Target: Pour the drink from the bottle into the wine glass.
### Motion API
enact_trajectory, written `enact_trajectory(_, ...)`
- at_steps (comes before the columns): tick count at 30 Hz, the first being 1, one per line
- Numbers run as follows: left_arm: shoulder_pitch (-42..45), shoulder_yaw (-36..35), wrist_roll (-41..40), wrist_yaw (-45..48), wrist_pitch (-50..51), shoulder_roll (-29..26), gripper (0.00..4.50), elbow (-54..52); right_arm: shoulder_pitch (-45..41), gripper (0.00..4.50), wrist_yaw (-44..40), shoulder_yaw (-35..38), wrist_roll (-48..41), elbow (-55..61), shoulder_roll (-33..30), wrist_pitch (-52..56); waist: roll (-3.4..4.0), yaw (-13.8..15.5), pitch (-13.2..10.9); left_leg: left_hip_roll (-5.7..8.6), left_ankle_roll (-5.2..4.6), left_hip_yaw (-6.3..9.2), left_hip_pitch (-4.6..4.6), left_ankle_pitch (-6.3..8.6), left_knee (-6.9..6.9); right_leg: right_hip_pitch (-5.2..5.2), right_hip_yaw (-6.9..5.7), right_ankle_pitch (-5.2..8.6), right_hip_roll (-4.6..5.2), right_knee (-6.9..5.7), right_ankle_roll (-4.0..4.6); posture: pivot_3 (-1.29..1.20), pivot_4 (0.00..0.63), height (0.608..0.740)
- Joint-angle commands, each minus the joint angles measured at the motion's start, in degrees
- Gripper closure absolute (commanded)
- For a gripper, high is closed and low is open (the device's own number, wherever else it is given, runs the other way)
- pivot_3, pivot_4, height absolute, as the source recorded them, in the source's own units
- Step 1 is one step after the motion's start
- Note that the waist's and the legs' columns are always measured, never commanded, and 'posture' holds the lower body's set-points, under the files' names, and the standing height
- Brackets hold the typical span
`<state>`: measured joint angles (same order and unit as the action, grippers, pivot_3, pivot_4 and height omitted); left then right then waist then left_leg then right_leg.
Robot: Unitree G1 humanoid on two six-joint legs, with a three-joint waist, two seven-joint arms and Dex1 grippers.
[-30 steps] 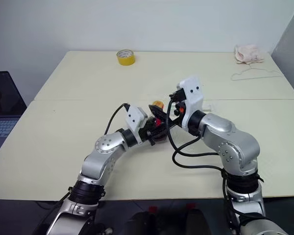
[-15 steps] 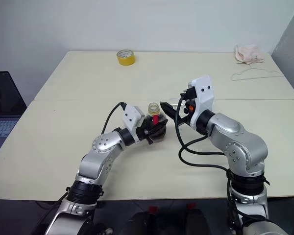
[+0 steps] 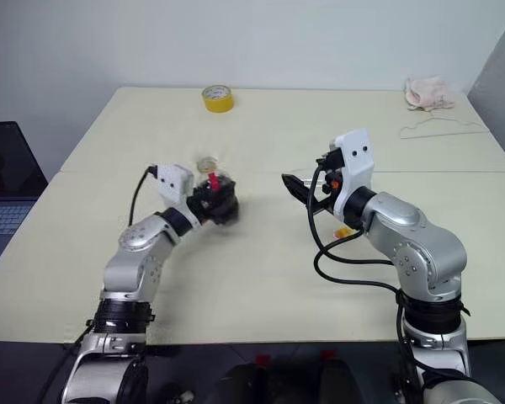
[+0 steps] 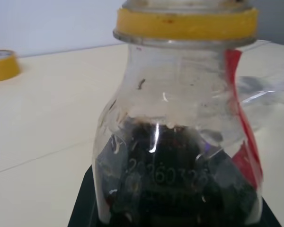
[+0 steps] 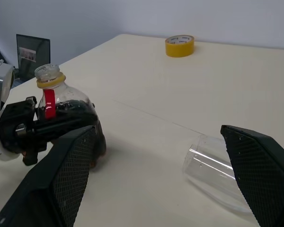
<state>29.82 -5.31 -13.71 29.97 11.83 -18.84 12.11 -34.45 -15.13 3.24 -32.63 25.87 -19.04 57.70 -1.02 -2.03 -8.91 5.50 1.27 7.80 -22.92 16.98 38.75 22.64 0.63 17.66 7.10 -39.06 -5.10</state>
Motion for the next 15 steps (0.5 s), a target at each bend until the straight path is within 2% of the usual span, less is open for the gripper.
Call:
enact_trajectory(1,3.30,-2.04,2.17,-4.03,-3.83,-0.75,3.17,3.26,-0.99,0.00,-0.53,0.50,0.05,0.83,-0.17,-1.75,0.00,0.03,0.00,0.00,0.00,0.00,0.00,0.00,0.00,0.00,0.01,0.00,0.00,0.00,0.00,0.00,0.150,0.740)
enact_trajectory(9,7.96,-5.42,4.04,-11.41,-9.25,-1.65,3.18,16.97,-0.90,0.00,-0.77,-0.53,0.35,0.75,-0.29,-1.75,0.00,-0.03,0.00,-0.01,0.00,0.00,0.00,0.00,-0.01,0.01,0.00,0.00,0.00,-0.01,0.00,0.00,0.150,0.740)
enact_trajectory(15,8.75,-6.35,4.69,-15.32,-12.77,-2.15,3.18,22.25,-0.70,0.00,-1.00,-0.72,0.44,1.02,-0.61,-1.44,0.00,-0.62,0.01,-0.04,0.00,0.01,0.02,0.00,-0.02,0.02,0.00,0.00,-0.01,-0.05,0.00,0.00,0.150,0.740)
